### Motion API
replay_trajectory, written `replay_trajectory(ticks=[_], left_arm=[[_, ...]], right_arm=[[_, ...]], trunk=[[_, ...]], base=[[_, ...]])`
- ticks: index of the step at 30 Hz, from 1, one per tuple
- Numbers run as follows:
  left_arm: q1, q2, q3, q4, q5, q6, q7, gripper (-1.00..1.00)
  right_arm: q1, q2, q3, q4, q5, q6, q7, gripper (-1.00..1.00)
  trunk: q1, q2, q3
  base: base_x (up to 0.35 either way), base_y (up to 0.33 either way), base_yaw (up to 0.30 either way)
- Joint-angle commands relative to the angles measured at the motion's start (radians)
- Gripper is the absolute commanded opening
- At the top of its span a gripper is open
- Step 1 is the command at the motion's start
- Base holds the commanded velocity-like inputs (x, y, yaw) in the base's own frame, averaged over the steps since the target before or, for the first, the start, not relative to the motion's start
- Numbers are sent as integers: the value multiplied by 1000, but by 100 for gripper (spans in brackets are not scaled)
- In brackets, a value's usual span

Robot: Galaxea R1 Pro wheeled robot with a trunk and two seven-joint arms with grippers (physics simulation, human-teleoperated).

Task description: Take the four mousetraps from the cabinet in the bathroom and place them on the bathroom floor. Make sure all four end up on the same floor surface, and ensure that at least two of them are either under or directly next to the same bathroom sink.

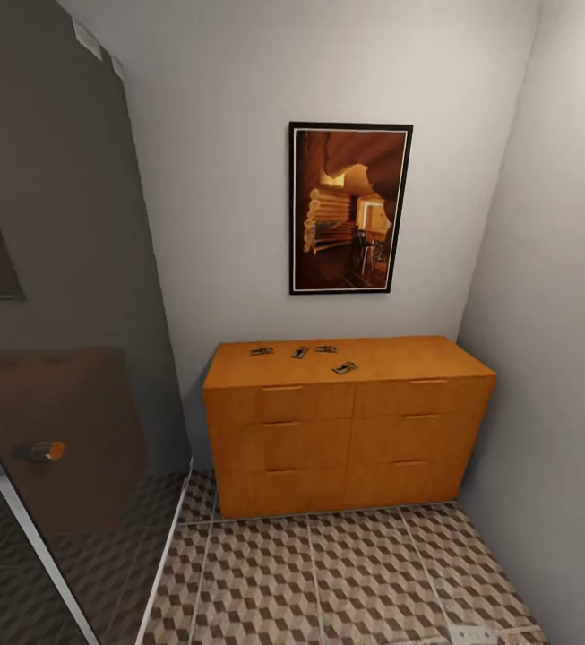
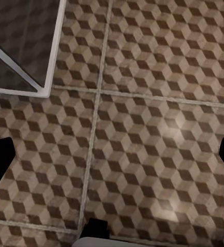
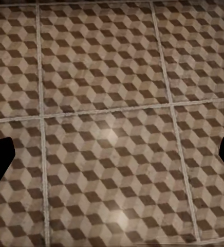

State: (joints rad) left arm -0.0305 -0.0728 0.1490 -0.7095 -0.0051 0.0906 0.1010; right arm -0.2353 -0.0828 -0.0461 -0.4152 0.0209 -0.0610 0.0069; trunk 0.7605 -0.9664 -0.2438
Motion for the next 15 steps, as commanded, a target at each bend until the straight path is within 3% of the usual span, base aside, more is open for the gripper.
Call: replay_trajectory(ticks=[1, 15], left_arm=[[0, -1, 3, -2, -1, 6, 1, 100], [0, -6, 6, -3, 0, 4, 2, 100]], right_arm=[[-1, 1, -3, 1, 2, -3, 1, 100], [-1, 1, -3, 1, 2, -3, 1, 100]], trunk=[[-4, 6, 2], [-58, 104, 46]], base=[[0, 0, -195], [20, 0, -27]])
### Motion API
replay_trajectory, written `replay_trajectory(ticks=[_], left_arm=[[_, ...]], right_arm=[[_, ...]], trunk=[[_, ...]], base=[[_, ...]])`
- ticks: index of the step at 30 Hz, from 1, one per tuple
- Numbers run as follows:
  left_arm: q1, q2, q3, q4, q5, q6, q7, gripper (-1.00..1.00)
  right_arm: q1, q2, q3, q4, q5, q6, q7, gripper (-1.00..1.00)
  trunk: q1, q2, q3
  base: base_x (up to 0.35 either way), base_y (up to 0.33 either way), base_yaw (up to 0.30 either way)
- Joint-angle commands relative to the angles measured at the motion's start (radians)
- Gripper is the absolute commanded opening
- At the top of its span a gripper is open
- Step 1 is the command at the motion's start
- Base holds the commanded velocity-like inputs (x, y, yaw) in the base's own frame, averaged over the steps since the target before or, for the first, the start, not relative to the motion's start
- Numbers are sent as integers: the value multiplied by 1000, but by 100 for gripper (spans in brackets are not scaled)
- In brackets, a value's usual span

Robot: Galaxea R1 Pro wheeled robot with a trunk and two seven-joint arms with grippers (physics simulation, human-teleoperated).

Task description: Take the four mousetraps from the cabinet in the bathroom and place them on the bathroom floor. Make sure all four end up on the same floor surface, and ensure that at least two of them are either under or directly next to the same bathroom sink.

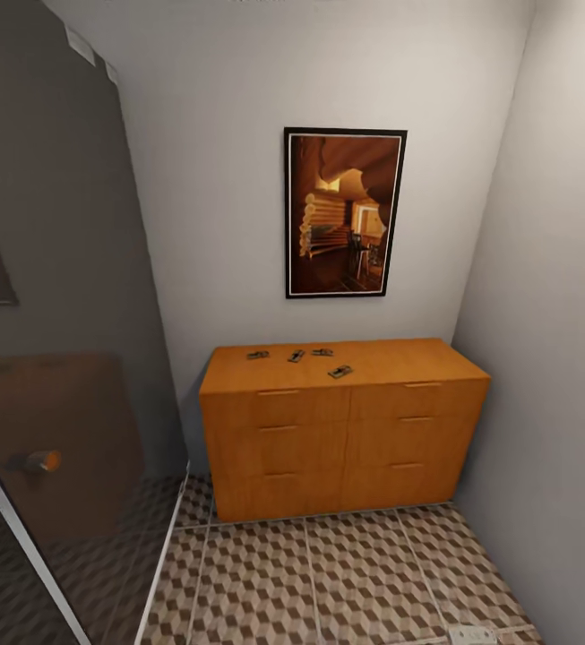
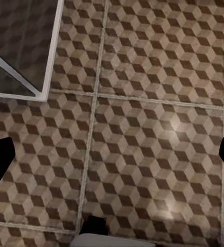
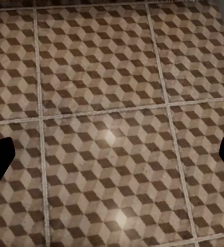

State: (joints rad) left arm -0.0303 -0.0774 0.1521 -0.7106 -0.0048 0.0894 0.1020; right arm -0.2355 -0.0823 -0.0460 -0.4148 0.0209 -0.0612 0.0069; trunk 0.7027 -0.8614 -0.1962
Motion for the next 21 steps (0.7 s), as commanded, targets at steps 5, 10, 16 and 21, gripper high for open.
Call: replay_trajectory(ticks=[5, 10, 16, 21], left_arm=[[0, -3, 3, -2, -1, 6, 1, 100], [0, -3, 2, -1, -3, 6, 1, 100], [0, -4, 1, -1, -3, 6, 1, 100], [0, -4, 1, -1, -3, 6, 1, 100]], right_arm=[[-1, 0, -3, 1, 2, -3, 1, 100], [-1, 0, -3, 1, 2, -3, 1, 100], [-1, 0, -3, 1, 3, -3, 1, 100], [-1, 0, -3, 1, 3, -3, 1, 100]], trunk=[[-19, 34, 14], [-38, 69, 30], [-61, 111, 49], [-80, 146, 64]], base=[[237, 0, 0], [311, 0, 0], [320, 0, 0], [321, 0, 0]])
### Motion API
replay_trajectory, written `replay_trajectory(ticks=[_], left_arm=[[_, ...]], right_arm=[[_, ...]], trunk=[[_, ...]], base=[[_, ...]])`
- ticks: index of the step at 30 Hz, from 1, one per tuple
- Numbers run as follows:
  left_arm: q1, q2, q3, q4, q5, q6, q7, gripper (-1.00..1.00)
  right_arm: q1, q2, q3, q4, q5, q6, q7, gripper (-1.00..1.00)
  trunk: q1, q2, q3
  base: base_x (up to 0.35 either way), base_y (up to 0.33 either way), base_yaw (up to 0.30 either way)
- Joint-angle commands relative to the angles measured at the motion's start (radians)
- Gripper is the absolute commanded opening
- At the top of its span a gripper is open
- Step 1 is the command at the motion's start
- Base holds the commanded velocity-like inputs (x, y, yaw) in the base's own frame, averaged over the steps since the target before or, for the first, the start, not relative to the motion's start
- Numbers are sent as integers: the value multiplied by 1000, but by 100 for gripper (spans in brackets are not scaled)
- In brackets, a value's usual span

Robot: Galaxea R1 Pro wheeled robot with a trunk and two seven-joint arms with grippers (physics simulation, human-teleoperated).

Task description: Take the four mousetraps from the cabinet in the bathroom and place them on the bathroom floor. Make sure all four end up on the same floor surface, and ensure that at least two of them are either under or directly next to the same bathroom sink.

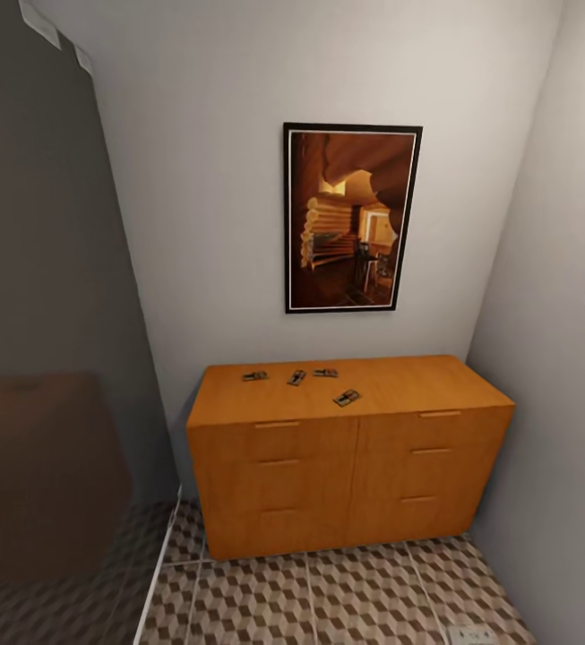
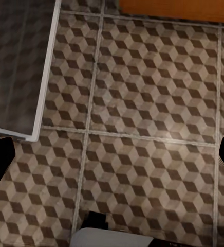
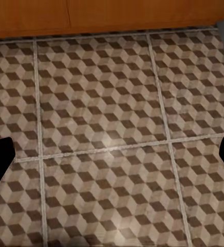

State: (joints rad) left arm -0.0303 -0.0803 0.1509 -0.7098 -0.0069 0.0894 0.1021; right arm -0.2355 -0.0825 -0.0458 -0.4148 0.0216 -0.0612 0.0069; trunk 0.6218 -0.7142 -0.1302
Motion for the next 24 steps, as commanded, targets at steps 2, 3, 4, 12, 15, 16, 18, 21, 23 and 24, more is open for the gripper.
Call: replay_trajectory(ticks=[2, 3, 4, 12, 15, 16, 18, 21, 23, 24], left_arm=[[0, -1, 2, -2, -1, 6, 1, 100], [0, -1, 2, -2, -1, 6, 1, 100], [0, -1, 2, -2, -1, 6, 1, 100], [0, -1, 2, -2, -1, 6, 1, 100], [0, -1, 2, -2, 0, 6, 1, 100], [0, -1, 2, -2, -1, 6, 1, 100], [0, -1, 2, -2, -1, 6, 1, 100], [0, -1, 2, -2, 0, 6, 1, 100], [0, -1, 2, -2, -1, 6, 1, 100], [0, -1, 2, -2, 0, 6, 1, 100]], right_arm=[[-1, 0, -3, 1, 2, -3, 1, 100], [-1, 0, -3, 1, 2, -3, 1, 100], [-1, 0, -3, 1, 2, -3, 1, 100], [-1, 0, -3, 1, 2, -3, 1, 100], [-1, 0, -3, 1, 2, -3, 1, 100], [-1, 1, -3, 1, 2, -3, 1, 100], [-1, 1, -3, 1, 2, -3, 1, 100], [-1, 1, -3, 1, 2, -3, 1, 100], [-1, 1, -3, 1, 2, -3, 1, 100], [-1, 1, -3, 1, 2, -3, 1, 100]], trunk=[[-7, 13, 5], [-11, 20, 8], [-15, 27, 11], [-45, 83, 36], [-57, 104, 45], [-61, 111, 49], [-68, 125, 55], [-80, 146, 64], [-88, 160, 71], [-91, 167, 74]], base=[[316, 0, 0], [314, 0, 0], [312, 0, 0], [292, 0, 0], [160, 0, 0], [85, 0, 0], [61, 0, 0], [28, 0, 0], [15, 0, 0], [9, 0, 0]])
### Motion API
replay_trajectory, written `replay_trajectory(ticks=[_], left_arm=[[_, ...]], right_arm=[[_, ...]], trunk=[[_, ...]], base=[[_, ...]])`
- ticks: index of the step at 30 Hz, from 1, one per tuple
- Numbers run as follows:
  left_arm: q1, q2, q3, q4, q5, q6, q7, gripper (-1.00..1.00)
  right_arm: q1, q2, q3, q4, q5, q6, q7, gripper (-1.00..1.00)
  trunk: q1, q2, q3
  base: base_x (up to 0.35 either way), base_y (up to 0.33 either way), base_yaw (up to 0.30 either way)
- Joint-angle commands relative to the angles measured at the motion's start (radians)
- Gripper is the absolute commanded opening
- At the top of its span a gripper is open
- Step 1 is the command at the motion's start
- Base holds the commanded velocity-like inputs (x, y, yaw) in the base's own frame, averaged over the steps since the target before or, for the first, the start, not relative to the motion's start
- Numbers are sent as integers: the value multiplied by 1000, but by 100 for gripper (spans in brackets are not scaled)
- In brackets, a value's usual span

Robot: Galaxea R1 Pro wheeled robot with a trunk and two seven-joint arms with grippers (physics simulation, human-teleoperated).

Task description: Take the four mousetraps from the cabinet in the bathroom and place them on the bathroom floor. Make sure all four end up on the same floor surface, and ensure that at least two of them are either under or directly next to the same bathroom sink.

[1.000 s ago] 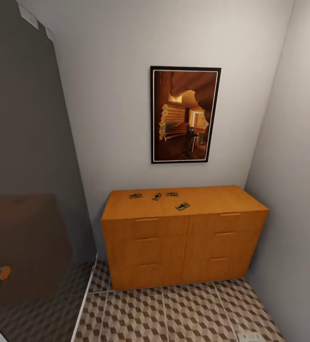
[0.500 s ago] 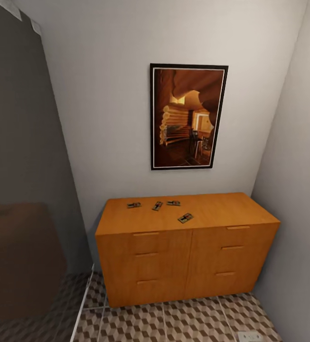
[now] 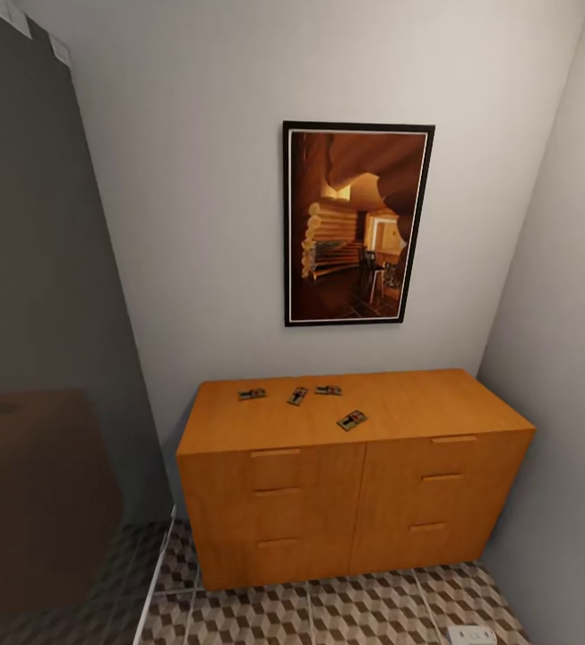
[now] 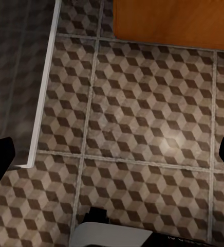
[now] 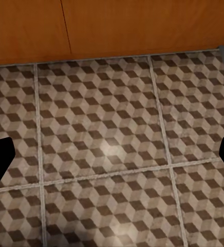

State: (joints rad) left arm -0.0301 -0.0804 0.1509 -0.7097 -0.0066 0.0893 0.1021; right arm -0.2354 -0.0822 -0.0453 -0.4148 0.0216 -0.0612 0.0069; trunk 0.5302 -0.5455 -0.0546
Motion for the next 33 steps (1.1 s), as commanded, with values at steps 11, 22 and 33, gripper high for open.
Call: replay_trajectory(ticks=[11, 22, 33], left_arm=[[-1, -2, 3, -2, 1, 6, 1, 100], [-1, 0, 3, -2, -1, 6, 1, 100], [-1, -2, 2, -2, -5, 6, 1, 100]], right_arm=[[-1, 0, -3, 1, 2, -3, 1, 100], [-1, 0, -3, 1, 2, -3, 1, 100], [-1, 0, -3, 1, 2, -3, 1, 100]], trunk=[[-11, 20, 8], [-42, 76, 33], [-80, 146, 64]], base=[[3, 0, 0], [0, 0, 0], [0, 0, 0]])
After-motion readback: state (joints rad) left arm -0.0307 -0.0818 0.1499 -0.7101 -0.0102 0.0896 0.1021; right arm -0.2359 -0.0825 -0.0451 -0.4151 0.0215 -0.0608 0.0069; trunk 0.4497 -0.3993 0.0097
